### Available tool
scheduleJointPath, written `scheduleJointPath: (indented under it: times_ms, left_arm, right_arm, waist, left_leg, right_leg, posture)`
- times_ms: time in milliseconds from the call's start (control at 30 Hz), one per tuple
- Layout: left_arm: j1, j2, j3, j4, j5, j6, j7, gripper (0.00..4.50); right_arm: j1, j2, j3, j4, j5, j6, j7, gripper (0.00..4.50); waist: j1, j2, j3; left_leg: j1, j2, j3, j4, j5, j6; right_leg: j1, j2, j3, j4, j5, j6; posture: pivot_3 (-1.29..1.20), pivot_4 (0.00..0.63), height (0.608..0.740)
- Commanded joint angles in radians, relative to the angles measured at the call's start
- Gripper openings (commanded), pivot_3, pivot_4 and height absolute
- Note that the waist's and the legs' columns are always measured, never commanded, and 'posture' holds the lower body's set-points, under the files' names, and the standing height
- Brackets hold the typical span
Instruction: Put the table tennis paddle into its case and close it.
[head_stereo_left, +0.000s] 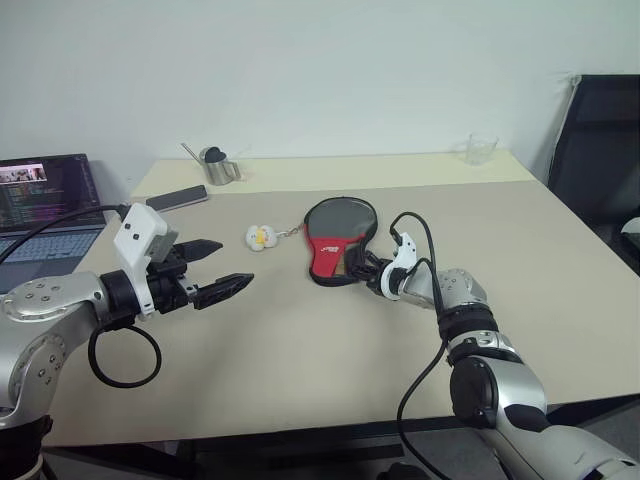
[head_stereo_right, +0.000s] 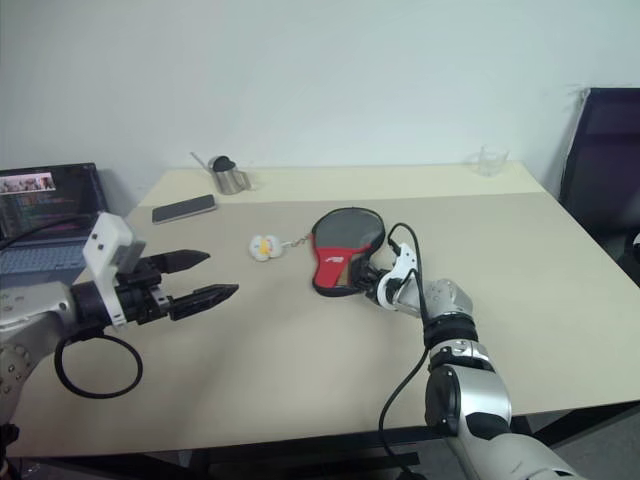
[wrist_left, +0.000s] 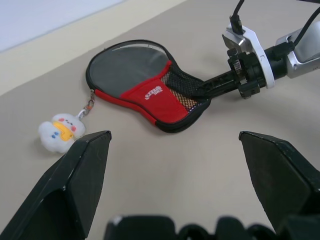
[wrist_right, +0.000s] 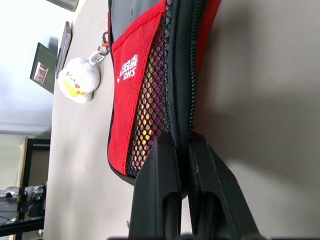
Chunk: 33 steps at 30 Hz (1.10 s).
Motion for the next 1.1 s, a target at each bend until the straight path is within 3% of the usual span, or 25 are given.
scheduleJointPath:
  times_ms: [33,167,400,633,967,1100]
  left_arm:
    - [-0.019,0.016,-0.002,-0.028,-0.007,-0.007,0.005,4.5]
    - [-0.025,0.018,-0.013,-0.024,-0.005,-0.009,0.001,4.5]
    - [-0.081,0.018,-0.086,0.033,0.017,-0.033,-0.031,4.5]
    - [-0.168,0.006,-0.172,0.103,0.04,-0.064,-0.076,4.5]
    - [-0.281,-0.029,-0.281,0.219,0.094,-0.132,-0.151,4.5]
    - [-0.321,-0.058,-0.322,0.264,0.115,-0.157,-0.175,4.5]
  right_arm:
    - [0.001,-0.012,0.018,-0.031,0.001,0.023,0.007,0.02]
    - [0.031,-0.031,0.041,-0.104,0.012,0.103,0.016,0.02]
    - [0.231,-0.063,0.121,-0.517,0.088,0.476,0.018,0.02]
    - [0.382,-0.096,0.117,-0.824,0.127,0.681,0.027,0.02]
    - [0.555,-0.158,0.109,-1.045,0.214,0.726,0.021,0.02]
    - [0.636,-0.23,0.143,-1.128,0.285,0.726,0.048,0.02]
  waist:
    - [0.001,0.0,0.0]
    - [0.004,0.0,0.0]
    - [0.025,0.0,0.0]
    - [0.027,0.0,0.0]
    - [0.032,0.0,0.0]
    - [0.034,0.0,0.0]
  left_leg:
    - [0.0,0.0,0.0,0.0,0.0,0.0]
    - [-0.001,0.0,0.0,0.0,0.0,0.0]
    - [-0.001,0.0,-0.001,-0.01,0.0,0.0]
    - [-0.003,0.001,0.0,-0.013,0.0,-0.003]
    - [-0.003,0.0,-0.001,-0.013,-0.001,-0.001]
    - [-0.003,0.0,-0.001,-0.013,-0.001,-0.001]
  right_leg:
    - [0.0,0.0,0.0,0.0,0.0,0.0]
    - [0.0,0.0,0.0,-0.001,0.0,0.0]
    - [0.0,0.0,-0.002,-0.011,0.0,0.0]
    - [-0.002,0.0,-0.001,-0.015,-0.001,0.001]
    - [-0.001,0.0,-0.002,-0.014,-0.001,0.001]
    - [-0.001,0.0,-0.002,-0.014,-0.002,0.002]
  posture:
    - [0.0,0.15,0.74]
    - [0.0,0.15,0.74]
    - [0.0,0.15,0.74]
    - [0.0,0.15,0.74]
    - [0.0,0.15,0.74]
    - [0.0,0.15,0.74]
